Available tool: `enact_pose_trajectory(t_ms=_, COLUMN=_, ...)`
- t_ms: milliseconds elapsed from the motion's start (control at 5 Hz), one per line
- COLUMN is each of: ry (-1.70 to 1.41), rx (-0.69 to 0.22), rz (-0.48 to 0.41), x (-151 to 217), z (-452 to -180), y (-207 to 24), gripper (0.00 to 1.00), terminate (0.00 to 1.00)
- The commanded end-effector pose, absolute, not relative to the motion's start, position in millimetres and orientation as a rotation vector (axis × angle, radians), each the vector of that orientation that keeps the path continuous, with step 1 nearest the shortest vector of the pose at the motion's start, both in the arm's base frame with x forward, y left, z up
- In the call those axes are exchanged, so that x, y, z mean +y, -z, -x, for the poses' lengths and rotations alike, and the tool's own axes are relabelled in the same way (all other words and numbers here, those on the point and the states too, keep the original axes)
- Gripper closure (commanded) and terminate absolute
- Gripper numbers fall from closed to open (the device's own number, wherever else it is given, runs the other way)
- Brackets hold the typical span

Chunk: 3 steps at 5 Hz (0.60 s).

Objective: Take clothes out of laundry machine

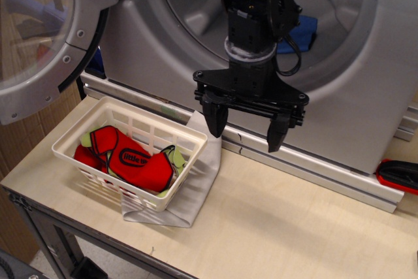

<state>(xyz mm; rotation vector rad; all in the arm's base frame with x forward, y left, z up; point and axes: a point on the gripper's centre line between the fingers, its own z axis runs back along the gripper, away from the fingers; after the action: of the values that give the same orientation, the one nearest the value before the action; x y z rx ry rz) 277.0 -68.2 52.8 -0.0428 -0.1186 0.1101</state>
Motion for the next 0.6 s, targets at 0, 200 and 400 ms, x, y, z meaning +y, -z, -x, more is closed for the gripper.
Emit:
enact_pose_trajectory(t_ms=0, ry=-0.11, rx=-0.119, rz=0.043, x=-68.2, z=-277.0, y=-52.8, gripper=0.0, terminate=0.0)
enact_pose_trajectory(t_ms=200, ry=-0.285, rx=-0.194, rz=0.083, x=-54.4, z=-278.0, y=-52.6, gripper=0.0, terminate=0.0)
enact_pose_trajectory(t_ms=400, ry=-0.346, rx=-0.194, rz=0.069, x=-38.0, z=-279.8, y=-55.6, gripper=0.0, terminate=0.0)
